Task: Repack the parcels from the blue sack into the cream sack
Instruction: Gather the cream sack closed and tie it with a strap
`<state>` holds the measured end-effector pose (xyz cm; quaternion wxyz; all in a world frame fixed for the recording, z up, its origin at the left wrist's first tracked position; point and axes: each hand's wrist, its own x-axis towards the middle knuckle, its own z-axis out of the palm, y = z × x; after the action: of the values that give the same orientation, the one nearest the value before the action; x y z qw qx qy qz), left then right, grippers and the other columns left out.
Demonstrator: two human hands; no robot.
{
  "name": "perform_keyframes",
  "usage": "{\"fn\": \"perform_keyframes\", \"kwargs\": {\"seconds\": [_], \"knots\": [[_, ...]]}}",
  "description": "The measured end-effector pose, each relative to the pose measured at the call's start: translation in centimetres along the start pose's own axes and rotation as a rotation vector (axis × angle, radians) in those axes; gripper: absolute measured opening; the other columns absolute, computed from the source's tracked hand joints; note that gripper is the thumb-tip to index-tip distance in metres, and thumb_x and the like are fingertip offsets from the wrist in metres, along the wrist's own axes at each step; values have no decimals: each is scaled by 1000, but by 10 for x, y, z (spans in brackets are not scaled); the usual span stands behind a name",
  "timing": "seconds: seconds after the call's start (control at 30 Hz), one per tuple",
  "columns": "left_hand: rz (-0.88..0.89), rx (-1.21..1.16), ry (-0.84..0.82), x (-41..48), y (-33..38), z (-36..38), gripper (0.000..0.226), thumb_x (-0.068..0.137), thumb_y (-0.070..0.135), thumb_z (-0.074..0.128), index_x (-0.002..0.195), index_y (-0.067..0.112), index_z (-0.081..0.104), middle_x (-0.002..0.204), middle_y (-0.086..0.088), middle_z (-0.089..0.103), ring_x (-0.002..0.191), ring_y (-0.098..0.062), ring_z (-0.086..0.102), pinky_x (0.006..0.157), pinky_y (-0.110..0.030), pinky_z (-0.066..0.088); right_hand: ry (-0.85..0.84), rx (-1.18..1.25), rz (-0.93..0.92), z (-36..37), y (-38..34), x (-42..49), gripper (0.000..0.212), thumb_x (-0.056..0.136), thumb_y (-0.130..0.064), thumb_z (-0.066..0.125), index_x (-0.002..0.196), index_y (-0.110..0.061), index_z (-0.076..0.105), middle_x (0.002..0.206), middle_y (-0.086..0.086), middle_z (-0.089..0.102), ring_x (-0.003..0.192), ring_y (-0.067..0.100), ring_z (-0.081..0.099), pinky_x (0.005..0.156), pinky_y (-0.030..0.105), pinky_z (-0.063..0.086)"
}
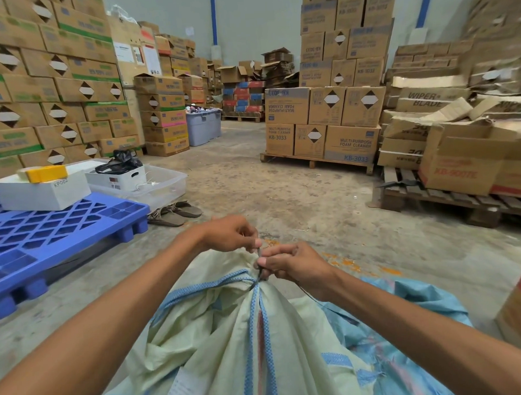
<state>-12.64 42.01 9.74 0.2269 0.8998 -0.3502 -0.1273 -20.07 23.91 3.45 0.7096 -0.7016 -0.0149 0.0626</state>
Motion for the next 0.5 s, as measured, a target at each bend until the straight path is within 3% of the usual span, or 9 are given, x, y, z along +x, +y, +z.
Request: {"fn": "perform_keyframes", "kwargs": {"seconds": [0.07, 0.17, 0.3, 0.43, 0.5], "knots": [[-25, -291, -34, -4, -2, 4, 33, 100, 35, 53, 95, 8, 72, 86, 5, 72, 83, -4, 61, 81, -29, 39, 5, 65, 31, -3, -1, 2, 34, 80, -3, 79, 109, 13, 68, 87, 17, 73, 67, 15, 67, 62, 19, 48], [-71, -441, -151, -9, -10, 19, 23, 97, 31, 49, 102, 19, 68, 106, 2, 70, 103, -9, 60, 90, -35, 34, 14, 66, 63, -9, -6, 3, 26, 80, 1, 78, 103, 11, 70, 82, 14, 73, 63, 12, 67, 57, 15, 49], [-36, -419, -275, -3, -18, 42, 35, 83, 21, 66, 117, 14, 68, 122, 1, 65, 120, -13, 54, 106, -30, 35, 3, 38, 75, -19, -10, 2, 19, 79, 2, 78, 97, 4, 70, 78, 14, 72, 64, 14, 68, 61, 16, 54], [-48, -398, -243, 0, -10, 51, 28, 85, 29, 74, 112, 23, 74, 124, 11, 66, 113, 5, 56, 92, -9, 38, 2, -52, 57, -27, -14, 5, 30, 76, 3, 80, 103, 8, 68, 89, 21, 70, 78, 24, 69, 74, 24, 59], [-43, -393, -208, 5, -11, 54, 26, 83, 32, 77, 107, 22, 77, 118, 11, 69, 114, -1, 58, 93, -13, 40, -23, -118, 33, -30, -17, 6, 27, 74, 3, 82, 98, 5, 70, 85, 19, 72, 76, 23, 71, 72, 25, 59]]}}
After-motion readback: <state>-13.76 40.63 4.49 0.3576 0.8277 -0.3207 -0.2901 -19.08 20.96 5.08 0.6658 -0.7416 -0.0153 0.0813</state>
